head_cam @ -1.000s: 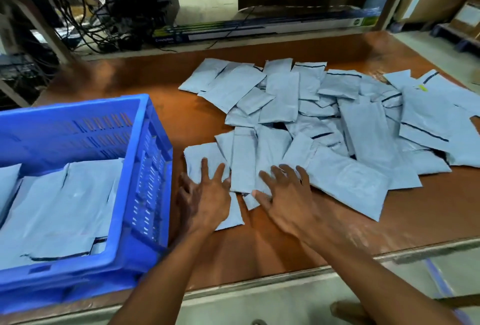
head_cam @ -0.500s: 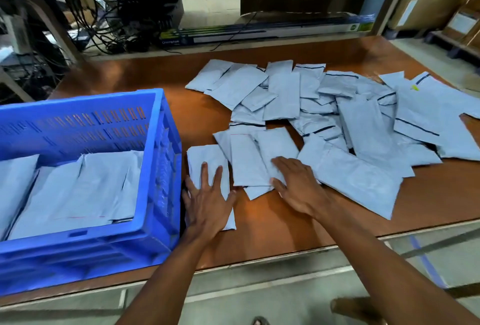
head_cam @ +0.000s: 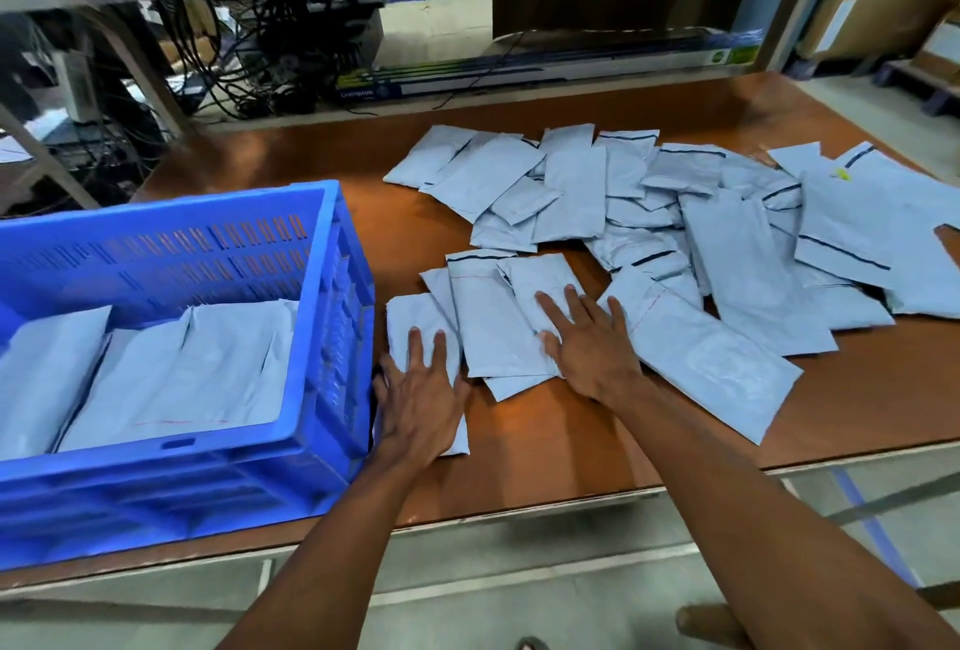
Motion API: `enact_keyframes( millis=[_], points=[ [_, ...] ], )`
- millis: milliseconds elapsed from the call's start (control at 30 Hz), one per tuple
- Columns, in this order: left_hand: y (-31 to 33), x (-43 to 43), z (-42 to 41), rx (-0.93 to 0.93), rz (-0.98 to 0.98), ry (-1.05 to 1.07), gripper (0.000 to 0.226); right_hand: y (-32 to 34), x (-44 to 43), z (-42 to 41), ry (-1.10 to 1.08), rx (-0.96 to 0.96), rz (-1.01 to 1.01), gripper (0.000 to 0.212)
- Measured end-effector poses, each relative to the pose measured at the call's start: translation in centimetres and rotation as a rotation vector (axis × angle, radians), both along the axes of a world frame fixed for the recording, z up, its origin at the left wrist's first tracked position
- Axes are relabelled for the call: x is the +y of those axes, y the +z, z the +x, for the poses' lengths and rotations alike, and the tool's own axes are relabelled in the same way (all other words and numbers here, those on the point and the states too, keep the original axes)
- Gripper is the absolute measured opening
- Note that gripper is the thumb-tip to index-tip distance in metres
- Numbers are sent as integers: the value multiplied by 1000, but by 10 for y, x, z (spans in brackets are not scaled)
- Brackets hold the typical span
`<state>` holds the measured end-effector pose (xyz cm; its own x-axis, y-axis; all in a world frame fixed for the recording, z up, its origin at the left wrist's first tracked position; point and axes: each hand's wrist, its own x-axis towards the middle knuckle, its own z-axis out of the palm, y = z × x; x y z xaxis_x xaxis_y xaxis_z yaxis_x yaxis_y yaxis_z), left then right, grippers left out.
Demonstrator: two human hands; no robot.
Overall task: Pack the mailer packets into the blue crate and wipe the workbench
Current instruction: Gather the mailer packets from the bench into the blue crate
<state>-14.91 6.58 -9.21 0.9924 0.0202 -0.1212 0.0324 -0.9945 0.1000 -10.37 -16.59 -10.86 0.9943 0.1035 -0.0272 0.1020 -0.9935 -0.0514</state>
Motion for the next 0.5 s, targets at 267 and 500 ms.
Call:
enact_keyframes(
  millis=[267, 500],
  points=[
    [49, -14, -11, -166, -28, 61, 71, 19, 8, -9, 69, -202, -98, 56],
    [156, -12, -20, -496, -114, -45, 67, 110, 51, -3, 167, -500, 141, 55]
  ],
)
